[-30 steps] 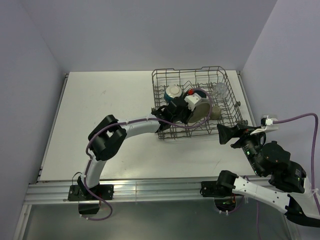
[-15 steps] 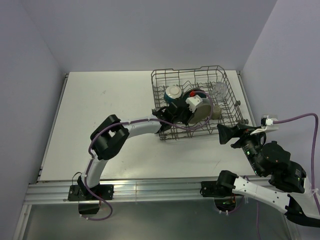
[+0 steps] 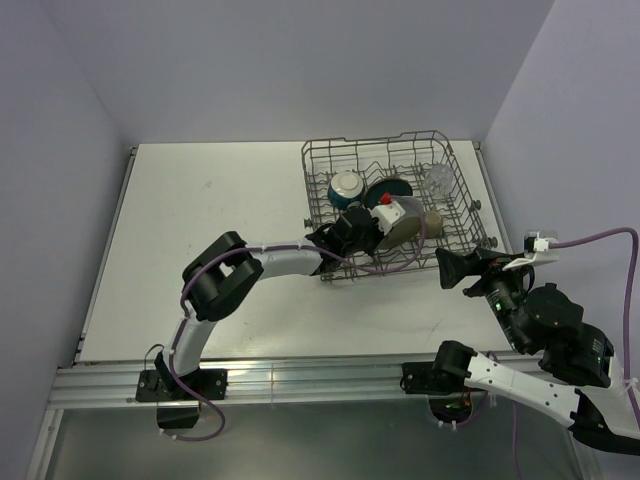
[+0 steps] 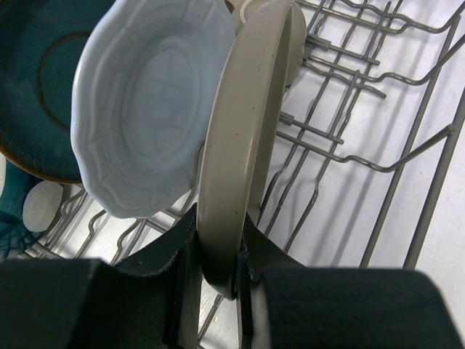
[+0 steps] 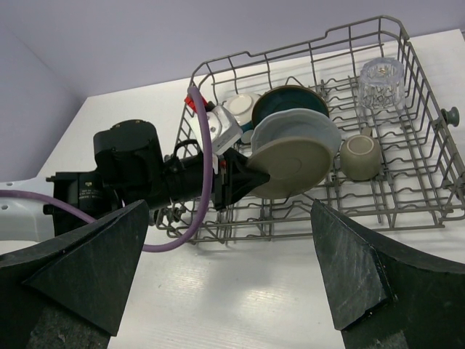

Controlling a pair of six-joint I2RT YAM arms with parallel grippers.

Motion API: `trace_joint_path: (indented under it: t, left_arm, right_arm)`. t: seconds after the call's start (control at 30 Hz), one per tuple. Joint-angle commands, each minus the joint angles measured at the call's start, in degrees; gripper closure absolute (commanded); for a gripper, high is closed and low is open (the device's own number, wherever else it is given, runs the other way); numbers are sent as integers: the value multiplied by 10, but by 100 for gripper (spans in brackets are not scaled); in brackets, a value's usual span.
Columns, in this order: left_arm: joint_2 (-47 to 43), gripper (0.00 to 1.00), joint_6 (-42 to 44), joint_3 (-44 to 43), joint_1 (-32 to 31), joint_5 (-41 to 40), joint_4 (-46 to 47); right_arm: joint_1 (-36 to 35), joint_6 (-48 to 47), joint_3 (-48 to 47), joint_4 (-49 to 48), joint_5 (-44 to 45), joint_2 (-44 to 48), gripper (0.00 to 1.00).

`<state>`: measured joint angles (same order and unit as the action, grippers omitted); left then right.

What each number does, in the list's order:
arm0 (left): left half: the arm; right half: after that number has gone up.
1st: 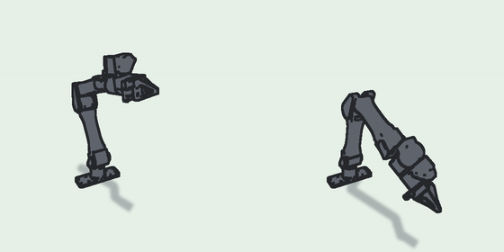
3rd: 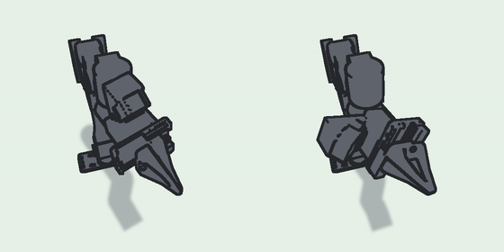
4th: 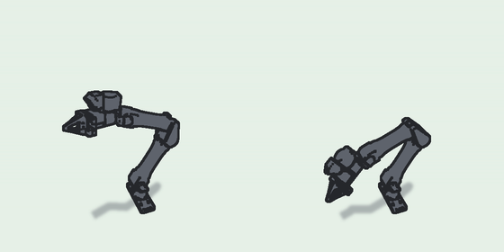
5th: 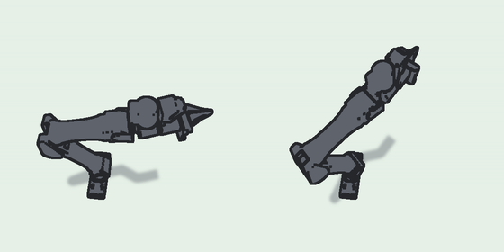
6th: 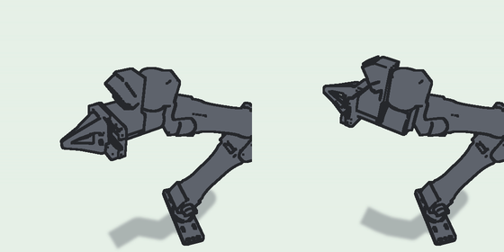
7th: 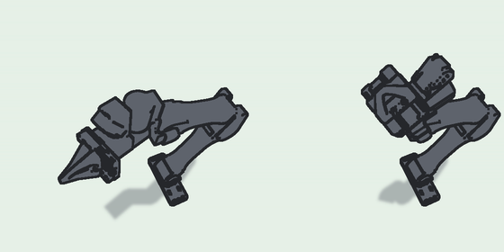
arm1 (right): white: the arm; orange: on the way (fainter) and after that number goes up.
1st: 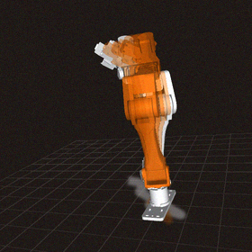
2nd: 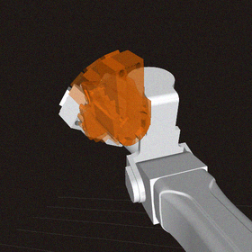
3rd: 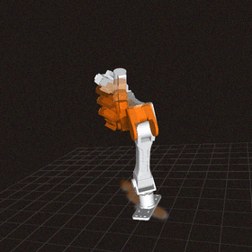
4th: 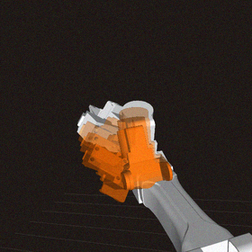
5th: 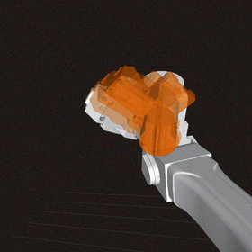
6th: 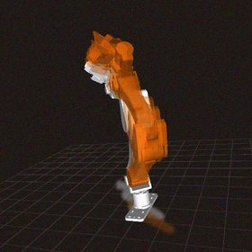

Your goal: Load the mixed dishes into the dish rack

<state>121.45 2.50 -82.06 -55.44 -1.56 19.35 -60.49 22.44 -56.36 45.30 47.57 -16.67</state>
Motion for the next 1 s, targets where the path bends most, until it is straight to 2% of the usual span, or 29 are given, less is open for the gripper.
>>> trace_joint_path:
  t: [0.0, 0.27, 0.4, 0.5, 0.93, 0.97]
  left_arm:
    - [-13, 95, 15, 22, 2, -36, 8]
    - [-6, 81, 6, 18, 2, -31, 4]
    - [-2, 67, 4, 15, 2, -32, 0]
    - [2, 60, 4, 14, 2, -33, -1]
    - [-15, 38, -4, 20, 2, -49, 3]
    - [-17, 29, -5, 22, 2, -58, 5]
  right_arm:
    - [0, -5, -15, -9, 12, -5, 0]
    - [-1, -5, -18, -8, 10, -11, 0]
    - [-1, -6, -23, -7, 10, -12, 0]
    - [0, -6, -25, -7, 9, -12, 0]
    - [0, -6, -22, -11, 7, -14, 0]
    - [0, -5, -22, -12, 7, -15, 0]
